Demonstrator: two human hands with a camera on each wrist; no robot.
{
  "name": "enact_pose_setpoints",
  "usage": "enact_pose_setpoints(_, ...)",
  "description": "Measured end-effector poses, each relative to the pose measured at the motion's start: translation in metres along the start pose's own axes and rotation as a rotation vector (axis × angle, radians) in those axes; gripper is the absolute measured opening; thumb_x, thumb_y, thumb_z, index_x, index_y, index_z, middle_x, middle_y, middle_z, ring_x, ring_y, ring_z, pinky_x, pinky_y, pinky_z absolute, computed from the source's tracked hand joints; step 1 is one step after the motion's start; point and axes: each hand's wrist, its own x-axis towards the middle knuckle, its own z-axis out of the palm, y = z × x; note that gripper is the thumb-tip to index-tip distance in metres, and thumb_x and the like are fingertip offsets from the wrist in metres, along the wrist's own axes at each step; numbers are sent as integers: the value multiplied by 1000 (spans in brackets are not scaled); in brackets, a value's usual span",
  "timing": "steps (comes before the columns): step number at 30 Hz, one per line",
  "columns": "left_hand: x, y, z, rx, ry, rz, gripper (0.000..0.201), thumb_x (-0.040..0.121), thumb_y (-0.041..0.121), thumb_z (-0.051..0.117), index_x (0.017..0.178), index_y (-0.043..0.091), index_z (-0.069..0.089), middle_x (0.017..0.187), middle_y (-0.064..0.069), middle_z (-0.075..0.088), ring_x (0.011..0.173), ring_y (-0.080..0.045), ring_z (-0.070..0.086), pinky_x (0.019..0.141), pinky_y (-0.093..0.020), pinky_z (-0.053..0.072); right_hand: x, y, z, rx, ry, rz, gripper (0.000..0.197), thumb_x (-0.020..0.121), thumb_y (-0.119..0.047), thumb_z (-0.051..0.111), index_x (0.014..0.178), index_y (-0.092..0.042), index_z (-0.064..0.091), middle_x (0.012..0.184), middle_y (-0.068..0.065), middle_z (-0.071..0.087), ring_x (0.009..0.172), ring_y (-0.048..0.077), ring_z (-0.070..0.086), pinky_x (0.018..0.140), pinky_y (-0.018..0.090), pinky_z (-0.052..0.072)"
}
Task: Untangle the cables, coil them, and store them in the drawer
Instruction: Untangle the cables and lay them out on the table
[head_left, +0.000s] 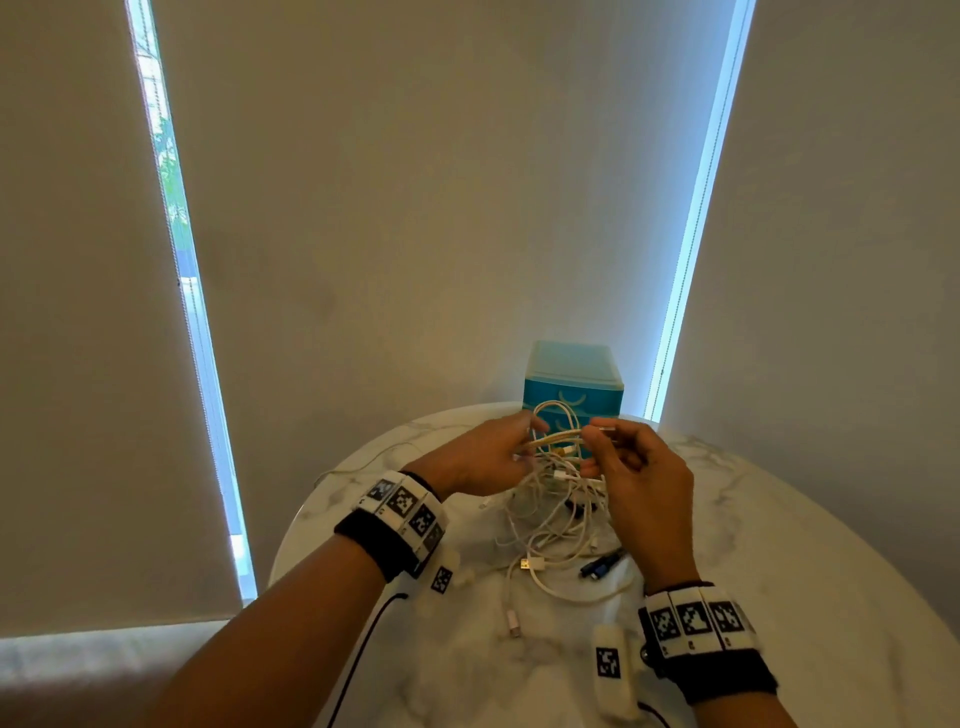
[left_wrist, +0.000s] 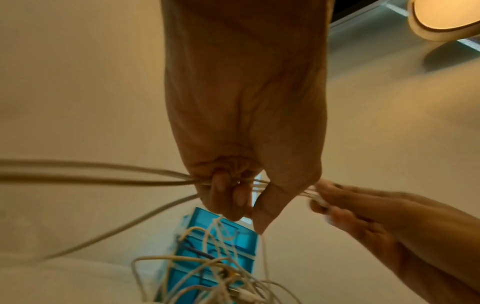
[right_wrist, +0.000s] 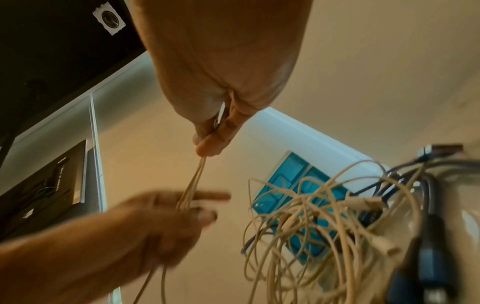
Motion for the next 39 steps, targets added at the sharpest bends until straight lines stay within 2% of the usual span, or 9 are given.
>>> enact_pose_setpoints(6, -38, -79, -36, -198, -246, -213, 43, 102, 61, 62, 110, 22, 81, 78, 3, 60, 70, -13, 52, 67, -23, 47, 16, 1, -14, -86, 33, 50, 13, 95, -22, 80, 108, -18, 80, 82, -4, 81, 72, 12, 79, 81, 40, 66)
enact_pose_setpoints(10, -64, -130, -84, -53, -282, -386, 47, 94, 67, 69, 91, 22, 84, 64, 3, 53, 62, -13, 51, 77, -28, 48, 36, -21, 1, -102, 14, 4, 8, 95, -19, 80, 103, -18, 81, 81, -2, 81, 70, 14, 79, 82, 39, 66)
enact_pose_setpoints(13, -75, -166, -121, 476, -42, -515, 47, 105, 62, 53, 100, 22, 77, 99, 1, 74, 100, -24, 67, 106, -47, 38, 38, -37, 16, -91, -32, -31, 10, 94, -19, 82, 104, -18, 81, 83, -1, 82, 72, 15, 80, 79, 37, 66)
enact_pose_setpoints(17, -81, -187, -143, 860, 364, -436, 46, 111, 57, 31, 125, 20, 54, 127, -5, 59, 122, -29, 53, 101, -51, 34, 22, -43, 42, -79, -77, -76, 12, 95, -21, 81, 106, -16, 79, 83, -4, 81, 72, 11, 79, 74, 25, 65)
enact_pose_setpoints(23, -85, -197, -109, 623, -259, -713, 96, 91, 43, 76, 168, 29, 19, 169, -8, 34, 153, -32, 38, 122, -48, 37, 14, -34, 42, -126, -170, 0, 17, 93, -24, 83, 108, -16, 80, 87, -4, 82, 75, 9, 79, 74, 20, 64)
enact_pose_setpoints(28, -51, -134, -95, 379, -296, -461, 93, 91, 32, 80, 166, 29, 24, 167, -8, 37, 149, -31, 43, 121, -49, 37, 9, -22, 39, -174, -206, 44, 20, 93, -24, 83, 110, -15, 80, 91, -2, 81, 74, 7, 79, 71, 18, 62)
enact_pose_setpoints(31, -27, -64, -80, -133, -122, -146, 55, 104, 11, 59, 156, 14, 44, 156, -9, 54, 147, -25, 47, 122, -42, 37, 5, -17, 39, -188, -206, 57, 18, 93, -24, 82, 109, -16, 79, 89, -3, 81, 72, 5, 78, 66, 12, 58)
enact_pose_setpoints(33, -16, -17, -57, -314, -14, -38, 43, 112, 35, 42, 147, 13, 56, 142, -8, 66, 137, -22, 56, 119, -40, 38, 3, -15, 40, -202, -193, 52, 16, 93, -27, 82, 107, -19, 78, 87, -7, 80, 71, 3, 77, 66, 10, 57)
enact_pose_setpoints(39, 4, 22, 12, -384, -138, -182, 91, 101, 74, -7, 77, 17, 60, 73, -8, 56, 67, -20, 50, 64, -32, 43, 1, -7, 26, -317, -230, 26, 11, 96, -31, 79, 104, -25, 75, 83, -20, 71, 74, -12, 71, 64, 4, 50)
